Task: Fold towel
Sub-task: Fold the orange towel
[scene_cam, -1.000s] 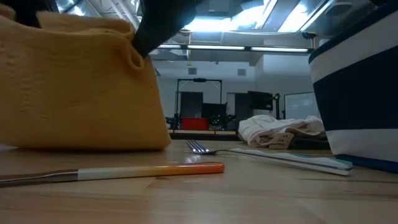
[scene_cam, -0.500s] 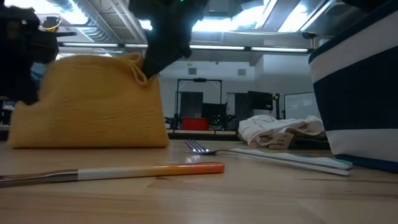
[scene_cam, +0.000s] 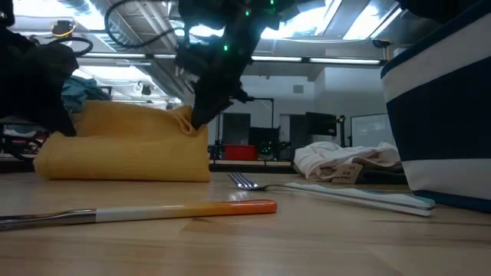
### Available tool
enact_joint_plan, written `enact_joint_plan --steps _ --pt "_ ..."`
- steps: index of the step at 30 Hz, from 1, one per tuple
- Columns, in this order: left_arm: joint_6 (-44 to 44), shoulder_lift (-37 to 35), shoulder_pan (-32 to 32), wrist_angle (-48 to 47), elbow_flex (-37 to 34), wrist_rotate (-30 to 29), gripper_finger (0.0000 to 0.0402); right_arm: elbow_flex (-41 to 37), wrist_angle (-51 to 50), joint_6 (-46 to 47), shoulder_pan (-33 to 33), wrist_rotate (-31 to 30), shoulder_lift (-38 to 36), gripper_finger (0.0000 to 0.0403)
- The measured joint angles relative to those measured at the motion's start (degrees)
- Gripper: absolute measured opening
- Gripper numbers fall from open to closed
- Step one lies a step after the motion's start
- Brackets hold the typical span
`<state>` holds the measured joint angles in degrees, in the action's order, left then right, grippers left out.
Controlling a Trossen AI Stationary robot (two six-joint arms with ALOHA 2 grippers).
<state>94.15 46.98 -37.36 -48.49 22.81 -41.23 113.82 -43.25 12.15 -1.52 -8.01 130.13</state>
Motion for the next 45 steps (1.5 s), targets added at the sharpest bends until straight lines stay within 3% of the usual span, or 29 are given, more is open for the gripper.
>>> enact_joint_plan --steps 12,17,22,28,34,39,45 --pt "-7.2 2.8 5.3 -1.8 0.0 -0.5 0.0033 -3.2 8.2 -8.0 0.0 -1.5 0.0 0.0018" --pt "-6.4 4.3 6.8 -2.0 0.0 -1.2 0.0078 -3.2 8.1 -8.1 0.0 -2.2 0.0 0.0083" --pt "-4.1 6.4 8.9 -1.9 0.0 -3.5 0.0123 -3.2 8.8 -8.2 0.0 -7.7 0.0 0.016" --pt "-1.4 8.3 11.2 -1.9 0.0 -4.7 0.0135 -3.2 8.9 -8.2 0.0 -10.4 0.0 0.0206" --pt "-3.0 8.4 11.3 -1.8 0.0 -3.4 0.0136 -3.2 8.9 -8.0 0.0 -2.4 0.0 0.021" --pt "-13.6 8.4 11.2 -1.7 0.0 -0.7 0.0136 -3.2 8.9 -9.5 0.1 7.6 0.0 0.0211" --pt "-25.9 8.4 11.2 0.7 0.0 1.5 0.0136 -3.2 11.2 -9.4 1.5 9.1 0.1 0.0211"
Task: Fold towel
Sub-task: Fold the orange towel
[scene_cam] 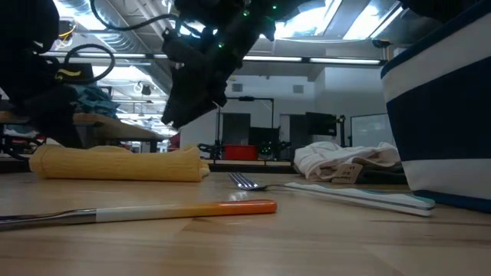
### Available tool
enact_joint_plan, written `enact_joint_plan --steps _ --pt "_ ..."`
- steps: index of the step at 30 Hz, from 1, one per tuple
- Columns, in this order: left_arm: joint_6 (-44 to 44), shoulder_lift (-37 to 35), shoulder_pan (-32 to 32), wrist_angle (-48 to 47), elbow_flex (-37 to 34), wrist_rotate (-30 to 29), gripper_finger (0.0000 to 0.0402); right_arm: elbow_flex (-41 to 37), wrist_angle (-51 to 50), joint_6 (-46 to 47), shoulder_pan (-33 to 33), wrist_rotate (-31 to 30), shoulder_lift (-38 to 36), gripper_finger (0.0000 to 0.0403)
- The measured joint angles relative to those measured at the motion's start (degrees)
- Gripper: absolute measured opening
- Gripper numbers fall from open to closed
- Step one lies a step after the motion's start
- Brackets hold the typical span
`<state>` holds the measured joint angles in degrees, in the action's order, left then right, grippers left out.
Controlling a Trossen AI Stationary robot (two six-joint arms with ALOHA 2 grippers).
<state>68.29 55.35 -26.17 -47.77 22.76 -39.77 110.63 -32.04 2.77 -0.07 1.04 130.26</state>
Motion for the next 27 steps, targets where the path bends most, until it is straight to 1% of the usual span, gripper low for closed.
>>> enact_joint_plan --steps 2,4,9,12,16,20,23,27 --pt "-2.8 0.0 0.0 0.8 0.0 0.4 0.0136 0.0 0.7 0.7 0.8 -0.1 0.1 0.0211" --pt "-3.7 0.0 0.0 1.2 0.0 2.2 0.0136 0.0 1.5 1.9 1.8 -0.4 0.1 0.0211" --pt "-4.1 0.0 0.0 1.1 0.0 10.8 0.0136 0.0 2.1 9.6 4.2 -5.8 0.2 0.0211" --pt "-3.7 0.0 0.0 1.2 0.0 15.3 0.0136 0.0 2.1 13.4 5.6 -6.8 0.2 0.0211" --pt "-4.5 0.0 -0.1 3.6 0.0 21.3 0.0136 0.0 2.0 13.7 7.5 -7.4 0.2 0.0211" --pt "-9.2 0.0 -0.9 6.8 0.0 27.3 0.0136 0.0 2.0 13.7 9.2 -7.6 0.2 0.0211" --pt "-10.2 0.0 -2.5 8.4 0.0 29.7 0.0136 0.0 1.4 13.5 10.1 -8.2 0.2 0.0211" --pt "-7.8 0.0 -5.7 8.5 0.0 30.9 0.0136 0.0 -0.6 13.4 10.7 -11.6 0.3 0.0211"
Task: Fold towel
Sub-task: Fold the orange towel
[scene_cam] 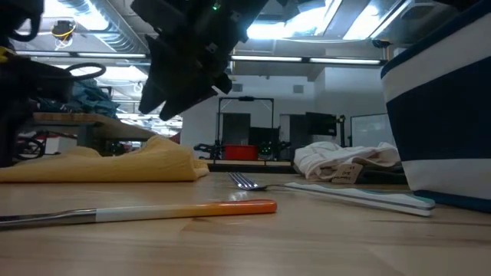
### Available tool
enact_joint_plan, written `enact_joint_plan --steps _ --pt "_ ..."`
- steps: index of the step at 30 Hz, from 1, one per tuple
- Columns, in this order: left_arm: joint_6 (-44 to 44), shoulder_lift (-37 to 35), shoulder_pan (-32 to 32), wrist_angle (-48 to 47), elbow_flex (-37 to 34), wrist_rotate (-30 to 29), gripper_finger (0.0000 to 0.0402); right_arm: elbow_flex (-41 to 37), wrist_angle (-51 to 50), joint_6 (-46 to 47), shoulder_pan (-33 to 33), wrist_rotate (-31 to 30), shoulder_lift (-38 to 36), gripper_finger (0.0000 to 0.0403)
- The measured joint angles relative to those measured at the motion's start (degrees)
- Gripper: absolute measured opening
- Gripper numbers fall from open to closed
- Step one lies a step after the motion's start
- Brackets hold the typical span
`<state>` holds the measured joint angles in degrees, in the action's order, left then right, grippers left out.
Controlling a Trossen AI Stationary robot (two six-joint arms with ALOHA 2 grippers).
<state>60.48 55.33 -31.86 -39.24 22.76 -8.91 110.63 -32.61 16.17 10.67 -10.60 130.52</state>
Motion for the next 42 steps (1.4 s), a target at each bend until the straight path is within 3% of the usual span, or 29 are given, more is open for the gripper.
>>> enact_joint_plan --steps 8,18,23,29,33,42 --pt "1.0 0.0 -3.4 -0.4 0.0 -0.7 0.0136 0.0 0.3 -6.2 -0.5 -0.9 0.0 0.0211" --pt "6.0 0.0 -3.4 -0.4 0.0 -11.3 0.0136 0.0 1.4 -7.9 -0.9 -0.6 0.0 0.0211" --pt "9.5 0.0 -3.4 -0.4 0.0 -18.6 0.0136 0.0 2.5 -4.4 -4.5 0.0 0.0 0.0211" --pt "11.2 0.0 -3.4 -0.4 0.0 -21.6 0.0136 0.0 2.8 1.6 -11.5 8.4 0.0 0.0211" --pt "10.7 0.0 -3.4 -0.4 0.0 -21.6 0.0136 0.0 3.2 1.9 -14.7 10.8 0.0 0.0211" --pt "12.8 0.0 -3.4 -0.3 0.0 -24.3 0.0136 0.0 8.0 2.0 -17.5 17.2 2.8 0.0211"
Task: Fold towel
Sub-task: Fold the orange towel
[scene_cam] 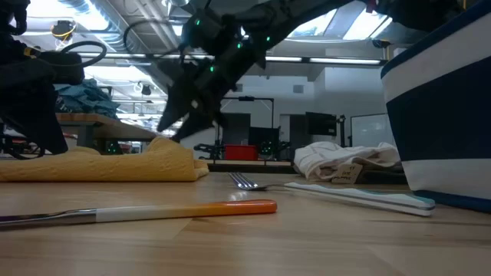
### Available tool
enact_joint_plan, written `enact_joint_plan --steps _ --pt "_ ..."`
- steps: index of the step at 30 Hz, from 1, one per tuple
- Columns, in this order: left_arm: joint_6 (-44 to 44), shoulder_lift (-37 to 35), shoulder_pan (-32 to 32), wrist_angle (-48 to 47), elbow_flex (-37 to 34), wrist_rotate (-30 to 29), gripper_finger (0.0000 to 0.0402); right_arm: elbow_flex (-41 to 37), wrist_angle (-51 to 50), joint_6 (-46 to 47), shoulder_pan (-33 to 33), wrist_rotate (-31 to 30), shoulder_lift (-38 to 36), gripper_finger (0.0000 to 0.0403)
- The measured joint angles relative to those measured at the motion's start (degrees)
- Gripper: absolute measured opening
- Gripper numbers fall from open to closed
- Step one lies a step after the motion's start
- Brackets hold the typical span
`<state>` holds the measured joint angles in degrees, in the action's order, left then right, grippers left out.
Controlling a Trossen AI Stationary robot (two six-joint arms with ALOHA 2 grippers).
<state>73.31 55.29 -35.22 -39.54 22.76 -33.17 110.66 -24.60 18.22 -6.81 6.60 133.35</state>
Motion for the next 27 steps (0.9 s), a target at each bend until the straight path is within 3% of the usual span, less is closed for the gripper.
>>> enact_joint_plan --steps 11,15,21,27 --pt "0.4 0.0 0.1 0.0 0.0 -0.2 0.0136 0.0 0.4 0.0 -0.4 -1.3 1.8 0.0199" --pt "0.3 0.0 0.1 -0.1 0.0 -0.2 0.0136 0.0 0.8 -0.1 -0.4 -3.9 1.8 0.0144" --pt "0.3 0.0 0.1 -0.1 0.0 -0.3 0.0136 0.0 0.8 -0.6 -0.3 -4.5 1.8 0.0016" --pt "0.2 0.0 0.1 -0.1 0.0 -0.3 0.0136 0.0 0.4 -0.5 -0.3 -4.1 1.8 0.0014"
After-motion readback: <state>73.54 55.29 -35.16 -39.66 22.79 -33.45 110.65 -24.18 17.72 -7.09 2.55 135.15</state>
